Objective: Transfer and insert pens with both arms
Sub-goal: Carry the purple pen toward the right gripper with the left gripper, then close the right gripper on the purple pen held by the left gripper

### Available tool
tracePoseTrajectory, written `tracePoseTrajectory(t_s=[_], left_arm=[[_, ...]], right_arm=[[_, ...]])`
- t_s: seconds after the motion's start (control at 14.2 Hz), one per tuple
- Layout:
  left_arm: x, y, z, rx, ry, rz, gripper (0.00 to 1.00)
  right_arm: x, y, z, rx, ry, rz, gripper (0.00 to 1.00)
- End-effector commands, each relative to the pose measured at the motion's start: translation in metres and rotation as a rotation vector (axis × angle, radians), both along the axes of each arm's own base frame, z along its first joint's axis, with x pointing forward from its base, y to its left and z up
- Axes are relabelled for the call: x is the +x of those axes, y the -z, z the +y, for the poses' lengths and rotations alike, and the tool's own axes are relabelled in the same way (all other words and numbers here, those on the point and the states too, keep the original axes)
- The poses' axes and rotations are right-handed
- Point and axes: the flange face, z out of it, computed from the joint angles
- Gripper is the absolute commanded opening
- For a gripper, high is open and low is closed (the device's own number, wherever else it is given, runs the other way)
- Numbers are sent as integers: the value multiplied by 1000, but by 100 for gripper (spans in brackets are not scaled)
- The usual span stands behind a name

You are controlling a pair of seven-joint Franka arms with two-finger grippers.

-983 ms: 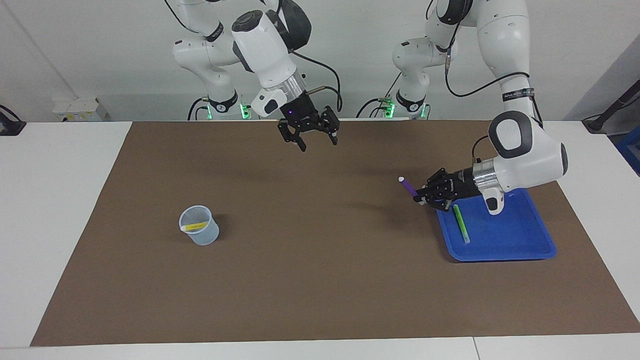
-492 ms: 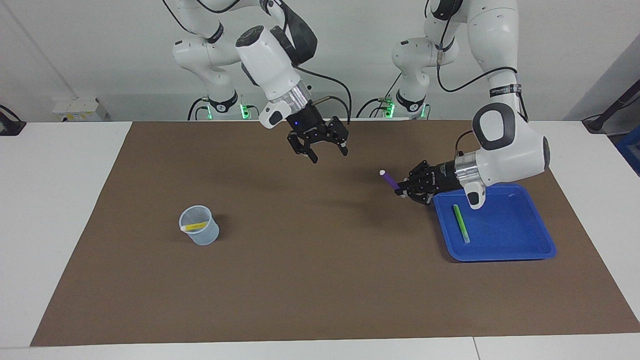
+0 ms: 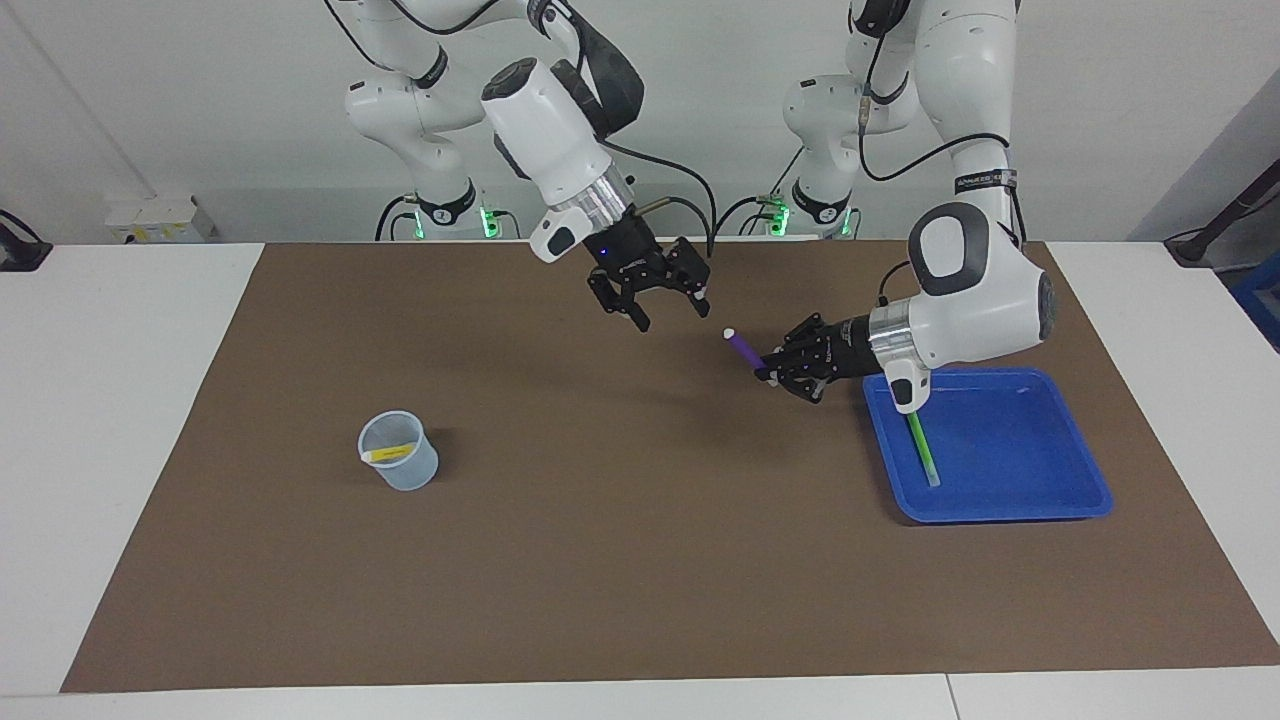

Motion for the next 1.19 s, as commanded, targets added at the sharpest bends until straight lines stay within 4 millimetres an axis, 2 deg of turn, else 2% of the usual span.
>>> tracePoseTrajectory(t_s=[0.0,0.14,0.49,0.77,1.12], left_arm=[[-12,-10,-17,-3,-38,-1,0],[-13,-8,-15,0,-44,3,0],[-14,-15,-19,4,-74,16,0],[-14,-16,-22,11,-95,29,0],[-15,-16,-32,30,-137,48,0]], right_arm=[[0,4,16,23,-13,-7,88],[3,10,27,36,-17,-25,82],[5,16,27,7,-83,-65,67],[5,15,28,8,-83,-67,50],[5,15,28,8,-84,-66,40]])
